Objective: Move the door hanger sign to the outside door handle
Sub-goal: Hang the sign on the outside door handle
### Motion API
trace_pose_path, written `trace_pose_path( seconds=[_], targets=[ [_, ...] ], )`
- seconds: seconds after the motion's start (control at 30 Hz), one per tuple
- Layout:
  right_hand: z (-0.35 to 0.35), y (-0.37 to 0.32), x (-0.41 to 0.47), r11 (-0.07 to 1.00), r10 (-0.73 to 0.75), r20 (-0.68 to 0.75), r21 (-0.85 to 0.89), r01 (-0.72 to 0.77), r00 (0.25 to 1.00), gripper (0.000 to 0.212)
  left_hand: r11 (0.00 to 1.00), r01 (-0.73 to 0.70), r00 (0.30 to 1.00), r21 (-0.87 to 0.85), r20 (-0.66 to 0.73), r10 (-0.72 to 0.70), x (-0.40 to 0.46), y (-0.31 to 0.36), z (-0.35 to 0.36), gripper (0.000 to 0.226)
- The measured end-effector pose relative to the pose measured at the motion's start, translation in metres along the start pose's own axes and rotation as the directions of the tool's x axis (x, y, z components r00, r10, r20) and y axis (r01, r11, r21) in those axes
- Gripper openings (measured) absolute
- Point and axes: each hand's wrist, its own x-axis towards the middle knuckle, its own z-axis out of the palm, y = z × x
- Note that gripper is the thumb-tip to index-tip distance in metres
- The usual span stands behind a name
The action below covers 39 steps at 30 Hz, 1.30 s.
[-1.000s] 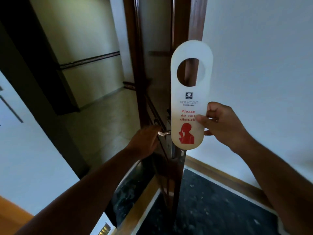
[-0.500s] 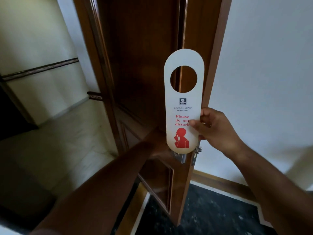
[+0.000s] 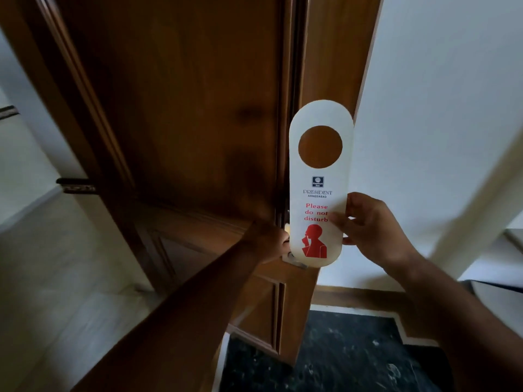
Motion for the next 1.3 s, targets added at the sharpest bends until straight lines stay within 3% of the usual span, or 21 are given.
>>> trace_pose_path(
  seconds=[0.1,0.2,0.43,0.5,0.53,0.6,0.63,0.7,0.8,0.87,0.93,1.1,1.3],
  targets=[
    [0.007,-0.001,0.000,1.000,0.020,-0.067,-0.008,-0.021,0.998,0.014,0.996,-0.075,0.996,-0.047,-0.042,0.073,0.011,-0.006,0.003,0.031],
    [0.021,-0.003,-0.006,0.998,0.057,-0.166,-0.025,-0.062,0.984,0.014,0.994,-0.045,0.999,-0.100,-0.012,0.044,0.020,-0.010,0.006,0.026],
    [0.049,-0.006,-0.019,0.979,0.120,-0.307,-0.121,-0.164,0.944,0.010,0.991,-0.122,0.992,-0.058,-0.020,0.121,0.031,-0.021,0.011,0.024],
    [0.054,-0.005,-0.021,0.973,0.136,-0.323,-0.135,-0.188,0.937,0.010,0.975,-0.141,0.990,-0.170,0.000,0.144,0.031,-0.026,0.003,0.025],
    [0.058,-0.004,-0.022,0.970,0.144,-0.332,-0.139,-0.199,0.932,0.011,0.938,-0.135,0.990,-0.319,0.002,0.143,0.030,-0.032,-0.003,0.029],
    [0.070,0.002,-0.022,0.966,0.172,-0.332,-0.128,-0.226,0.927,0.011,0.729,-0.070,0.997,-0.680,-0.026,0.071,0.019,-0.049,-0.016,0.034],
    [0.078,0.006,-0.023,0.964,0.182,-0.324,-0.126,-0.233,0.928,0.012,0.599,-0.044,0.998,-0.800,-0.058,-0.004,0.009,-0.056,-0.022,0.033],
    [0.100,0.016,-0.020,0.955,0.212,-0.289,-0.142,-0.261,0.934,0.015,0.448,0.014,0.991,-0.894,-0.048,-0.126,-0.015,-0.069,-0.023,0.027],
    [0.138,0.035,-0.015,0.926,0.260,-0.234,-0.216,-0.310,0.937,0.016,0.403,0.147,0.984,-0.903,0.093,-0.152,-0.043,-0.081,0.004,0.049],
    [0.162,0.046,-0.012,0.914,0.295,-0.218,-0.219,-0.341,0.930,0.018,0.365,0.234,0.960,-0.901,0.155,-0.232,-0.052,-0.084,0.021,0.036],
    [0.180,0.055,-0.008,0.911,0.327,-0.207,-0.191,-0.366,0.922,0.019,0.325,0.222,0.949,-0.919,0.127,-0.289,-0.054,-0.091,0.033,0.031],
    [0.205,0.068,-0.003,0.909,0.340,-0.199,-0.180,-0.375,0.919,0.015,0.192,0.175,0.966,-0.966,0.130,-0.225,-0.053,-0.105,0.063,0.058],
    [0.218,0.078,-0.007,0.892,0.409,-0.192,-0.124,-0.435,0.892,0.017,0.071,0.350,0.928,-0.934,0.335,-0.164,-0.051,-0.109,0.086,0.068]
  ],
)
